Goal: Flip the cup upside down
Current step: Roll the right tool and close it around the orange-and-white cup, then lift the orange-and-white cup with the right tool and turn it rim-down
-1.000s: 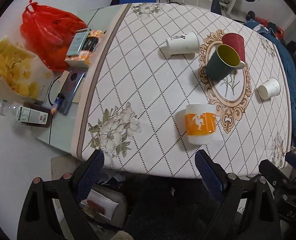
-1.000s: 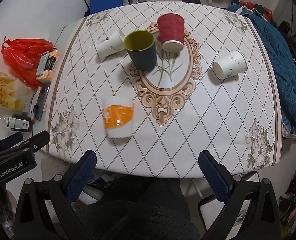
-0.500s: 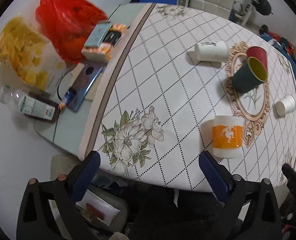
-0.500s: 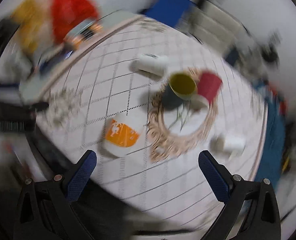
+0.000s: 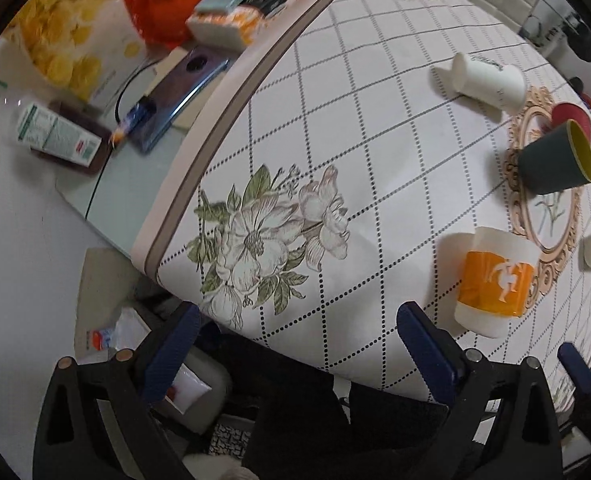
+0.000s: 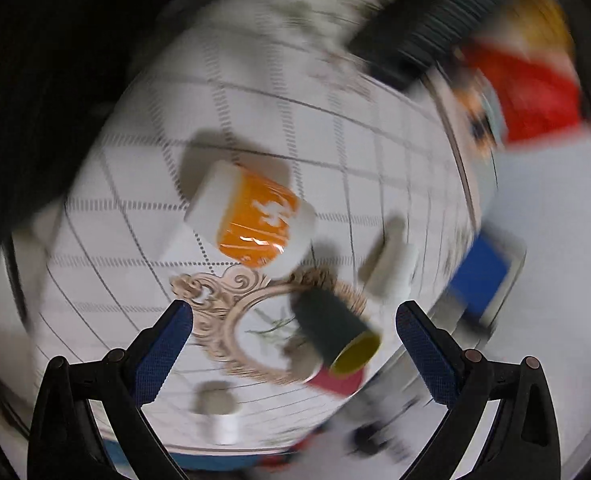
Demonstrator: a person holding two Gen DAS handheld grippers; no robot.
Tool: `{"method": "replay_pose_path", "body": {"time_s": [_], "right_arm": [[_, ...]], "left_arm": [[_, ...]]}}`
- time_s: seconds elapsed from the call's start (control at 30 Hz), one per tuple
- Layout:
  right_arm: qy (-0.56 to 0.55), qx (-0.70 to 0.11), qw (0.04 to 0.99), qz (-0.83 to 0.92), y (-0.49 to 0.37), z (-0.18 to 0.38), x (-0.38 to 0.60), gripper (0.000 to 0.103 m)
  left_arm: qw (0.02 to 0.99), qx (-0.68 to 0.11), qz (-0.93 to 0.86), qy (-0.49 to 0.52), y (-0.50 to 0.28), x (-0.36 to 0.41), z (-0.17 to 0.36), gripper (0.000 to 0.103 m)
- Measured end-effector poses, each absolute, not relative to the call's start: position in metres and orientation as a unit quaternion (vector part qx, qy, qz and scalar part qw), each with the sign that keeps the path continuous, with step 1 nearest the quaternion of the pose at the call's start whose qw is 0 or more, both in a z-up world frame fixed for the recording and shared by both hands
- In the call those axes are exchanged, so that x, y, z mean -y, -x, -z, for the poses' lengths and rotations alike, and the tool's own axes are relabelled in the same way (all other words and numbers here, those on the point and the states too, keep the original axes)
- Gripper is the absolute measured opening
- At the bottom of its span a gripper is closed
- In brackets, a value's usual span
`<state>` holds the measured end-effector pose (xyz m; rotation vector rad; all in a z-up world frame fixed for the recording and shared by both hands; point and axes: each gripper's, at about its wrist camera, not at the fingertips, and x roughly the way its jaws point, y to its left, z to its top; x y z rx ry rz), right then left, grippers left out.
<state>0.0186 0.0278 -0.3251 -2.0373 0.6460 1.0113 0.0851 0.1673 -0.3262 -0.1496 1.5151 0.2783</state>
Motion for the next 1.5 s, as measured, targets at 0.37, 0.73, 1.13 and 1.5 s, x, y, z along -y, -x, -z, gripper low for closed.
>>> {"method": "replay_pose_path", "body": {"time_s": [0.37,0.73,1.13,1.5], "right_arm": [[0.879,0.026,0.112,-0.463,-0.007,0.389,0.008,0.103],[0.871,0.113,0.004,-0.478,-0.022,0.422,0.017,0.102],[0.868,0.125,-0.007,-0.481,-0.02,0.444,0.021,0.077],[0.864,0.073,0.044,-0.497,-0.018,0.443,0.003,0.075]], "left_arm": [[0.678,-0.708,-0.173,0.098,-0.076,-0.189,0.366,0.101],[0.669,-0.711,-0.183,0.114,-0.081,-0.201,0.38,0.101],[0.667,-0.717,-0.175,0.103,-0.088,-0.196,0.383,0.101],[0.664,-0.723,-0.162,0.098,-0.09,-0.193,0.386,0.101]]}}
